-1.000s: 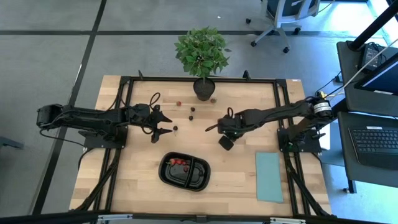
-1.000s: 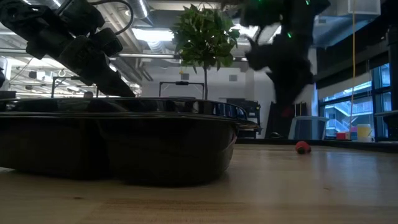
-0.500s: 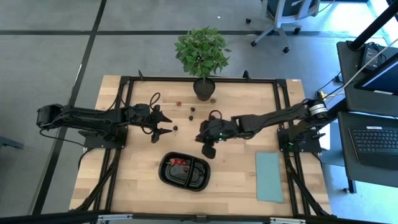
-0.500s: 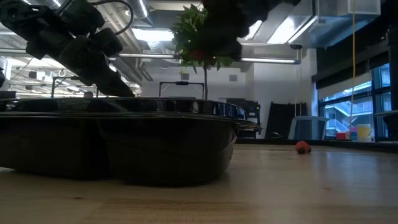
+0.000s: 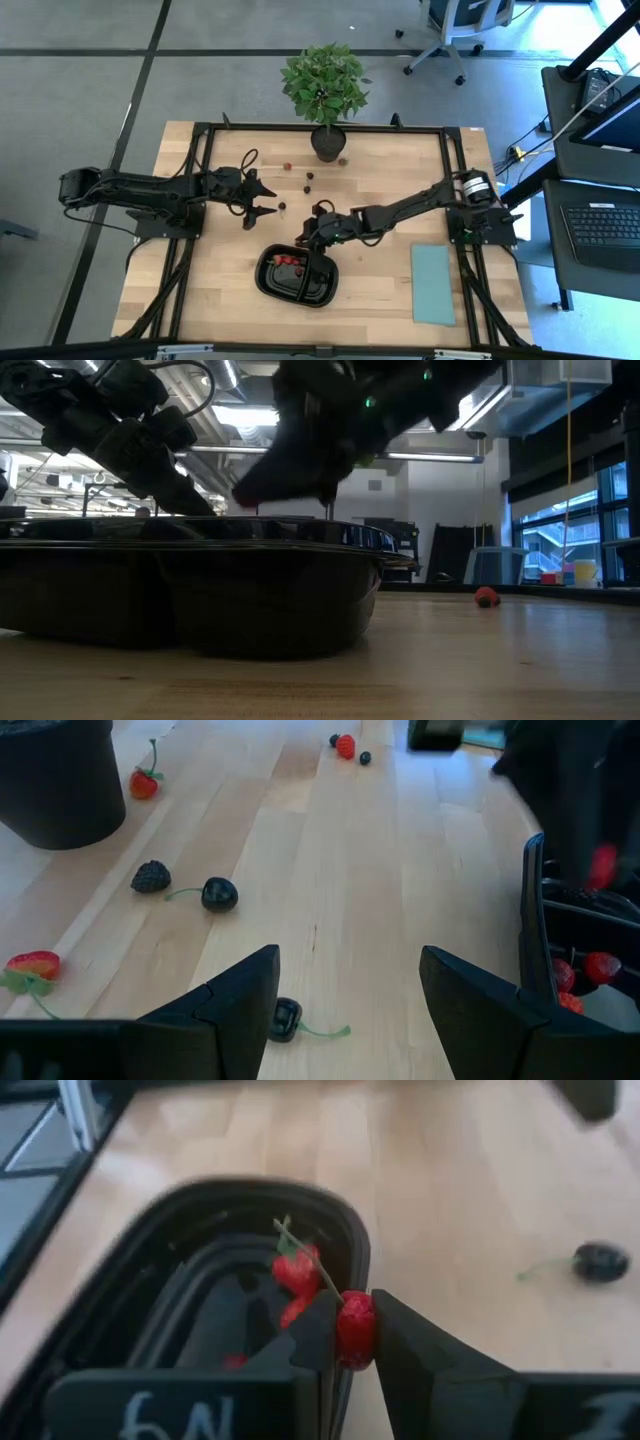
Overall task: Pick and placing Produce into tupperware
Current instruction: Put the red cherry into the black container with the other red fruits
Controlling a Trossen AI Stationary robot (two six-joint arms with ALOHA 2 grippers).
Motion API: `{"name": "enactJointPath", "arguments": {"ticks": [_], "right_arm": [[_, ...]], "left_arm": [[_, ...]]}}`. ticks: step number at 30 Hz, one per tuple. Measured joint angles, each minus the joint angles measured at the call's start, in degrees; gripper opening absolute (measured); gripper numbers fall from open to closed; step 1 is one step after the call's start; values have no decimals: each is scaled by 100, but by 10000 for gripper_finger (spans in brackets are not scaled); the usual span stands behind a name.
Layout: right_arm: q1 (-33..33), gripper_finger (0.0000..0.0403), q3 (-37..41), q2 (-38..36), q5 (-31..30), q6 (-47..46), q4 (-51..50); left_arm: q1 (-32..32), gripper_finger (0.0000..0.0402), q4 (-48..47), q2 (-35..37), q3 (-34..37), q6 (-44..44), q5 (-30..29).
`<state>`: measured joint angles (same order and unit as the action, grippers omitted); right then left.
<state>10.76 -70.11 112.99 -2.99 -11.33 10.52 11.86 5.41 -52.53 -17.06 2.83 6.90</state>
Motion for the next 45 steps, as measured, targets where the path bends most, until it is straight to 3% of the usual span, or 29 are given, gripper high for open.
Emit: {"name": "enactJointPath", "arguments": {"ticks": [10, 14, 40, 45], "right_arm": [[9, 63, 4, 433, 212, -17, 52], [18, 63, 3, 517, 585, -47, 49], [109, 63, -335, 532, 626, 263, 32], [116, 63, -393, 532, 1351, 245, 46]], "left_arm": [[0, 236, 0, 0, 0, 0, 0], [0, 236, 0, 0, 0, -1, 0], [0, 236, 0, 0, 0, -2, 0], [2, 236, 0, 0, 0, -2, 0]]}}
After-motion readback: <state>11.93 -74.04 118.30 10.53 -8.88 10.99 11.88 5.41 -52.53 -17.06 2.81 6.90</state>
